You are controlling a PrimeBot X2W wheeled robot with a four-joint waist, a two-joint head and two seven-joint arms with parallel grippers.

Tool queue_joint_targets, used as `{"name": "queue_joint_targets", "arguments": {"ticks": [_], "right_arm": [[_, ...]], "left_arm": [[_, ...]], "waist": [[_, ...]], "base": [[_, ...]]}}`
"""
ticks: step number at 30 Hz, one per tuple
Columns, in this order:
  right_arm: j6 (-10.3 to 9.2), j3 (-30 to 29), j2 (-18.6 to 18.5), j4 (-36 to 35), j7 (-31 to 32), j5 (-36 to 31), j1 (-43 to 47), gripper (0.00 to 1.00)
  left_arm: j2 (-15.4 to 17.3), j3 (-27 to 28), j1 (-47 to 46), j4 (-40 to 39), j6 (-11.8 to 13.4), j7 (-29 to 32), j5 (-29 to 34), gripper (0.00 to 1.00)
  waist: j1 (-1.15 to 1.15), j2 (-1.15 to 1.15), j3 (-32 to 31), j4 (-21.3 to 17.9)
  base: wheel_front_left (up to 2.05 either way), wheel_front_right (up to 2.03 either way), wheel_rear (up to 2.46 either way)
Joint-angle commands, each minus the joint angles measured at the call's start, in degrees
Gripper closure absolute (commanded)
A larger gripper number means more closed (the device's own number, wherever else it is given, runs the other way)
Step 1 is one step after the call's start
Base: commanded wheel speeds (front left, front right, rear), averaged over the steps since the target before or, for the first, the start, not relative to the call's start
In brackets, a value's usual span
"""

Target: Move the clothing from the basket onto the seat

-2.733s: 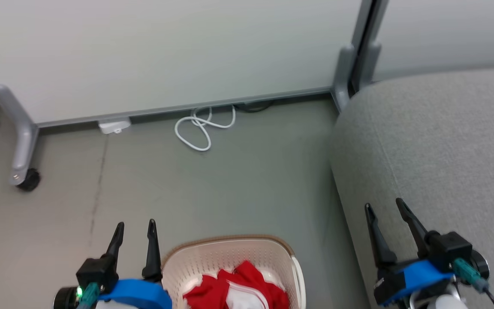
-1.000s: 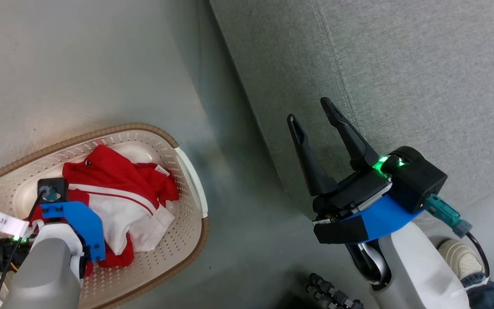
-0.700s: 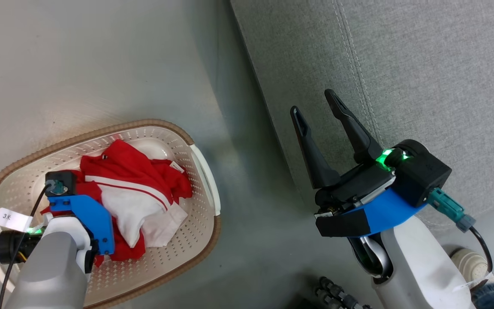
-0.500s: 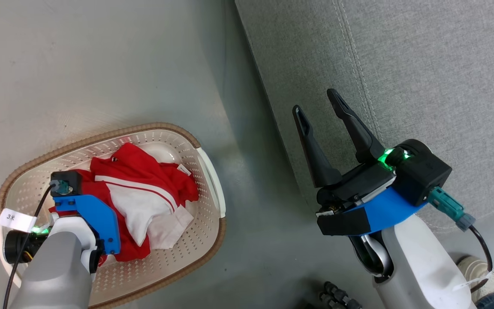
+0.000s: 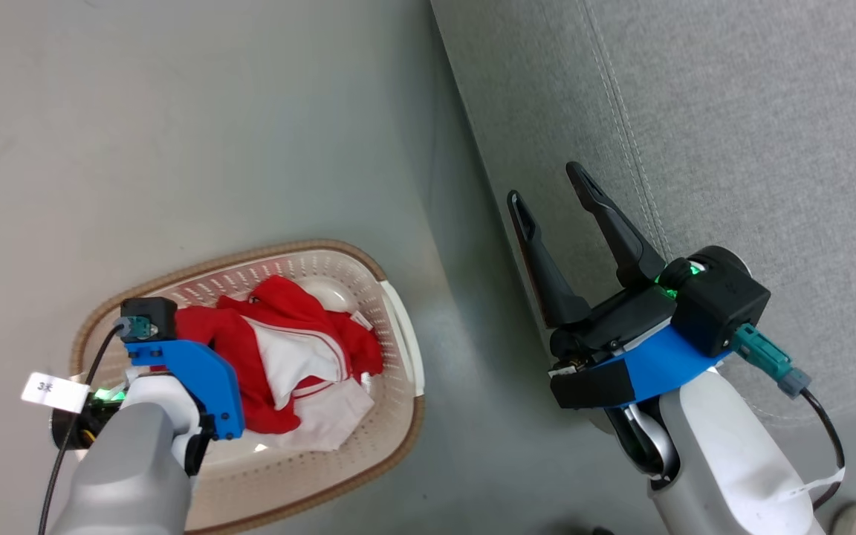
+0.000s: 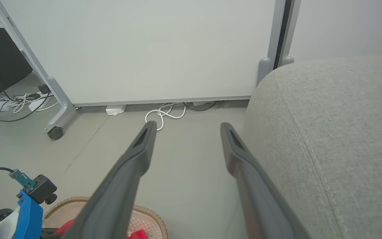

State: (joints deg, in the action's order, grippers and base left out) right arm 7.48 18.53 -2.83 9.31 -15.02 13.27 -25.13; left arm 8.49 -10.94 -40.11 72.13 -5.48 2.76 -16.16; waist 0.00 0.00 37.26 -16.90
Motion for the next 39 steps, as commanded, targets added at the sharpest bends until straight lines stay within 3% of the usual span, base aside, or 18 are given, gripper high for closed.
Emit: {"name": "queue_joint_targets", "arguments": {"ticks": [1, 8, 16, 27, 39], "right_arm": [[0.02, -0.23, -0.12, 0.37, -0.22, -0.60, 0.54, 0.00], [0.03, -2.43, -0.11, 2.48, -0.22, -3.03, 2.87, 0.00], [0.02, -4.17, -0.13, 5.16, -0.22, -5.10, 5.88, 0.00], [0.02, -6.71, -0.15, 7.59, 0.12, -6.44, 10.69, 0.00], [0.02, -7.23, -0.14, 7.99, 2.03, -6.33, 15.30, 0.00]], "left_arm": [[-0.36, -0.23, 0.52, 0.12, -0.49, -1.31, -0.49, 1.00], [-3.75, -2.40, 3.30, -2.34, -2.09, -8.95, -3.48, 1.00], [-5.45, -13.00, 9.67, -13.14, -2.13, -15.71, -11.47, 1.00], [-3.95, -20.30, 11.51, -26.52, -2.13, -17.98, -16.76, 1.00], [-3.96, -25.34, 4.16, -29.48, -2.14, -16.55, -18.61, 1.00]], "waist": [[0.00, 0.00, -1.49, 0.67], [0.00, 0.00, -8.36, 5.83], [0.00, 0.00, -16.89, 10.93], [0.00, 0.00, -26.95, 16.46], [0.00, 0.00, -34.21, 18.73]], "base": [[0.00, 0.00, 0.00], [0.00, 0.00, 0.00], [0.00, 0.00, 0.00], [0.00, 0.00, 0.00], [0.00, 0.00, 0.00]]}}
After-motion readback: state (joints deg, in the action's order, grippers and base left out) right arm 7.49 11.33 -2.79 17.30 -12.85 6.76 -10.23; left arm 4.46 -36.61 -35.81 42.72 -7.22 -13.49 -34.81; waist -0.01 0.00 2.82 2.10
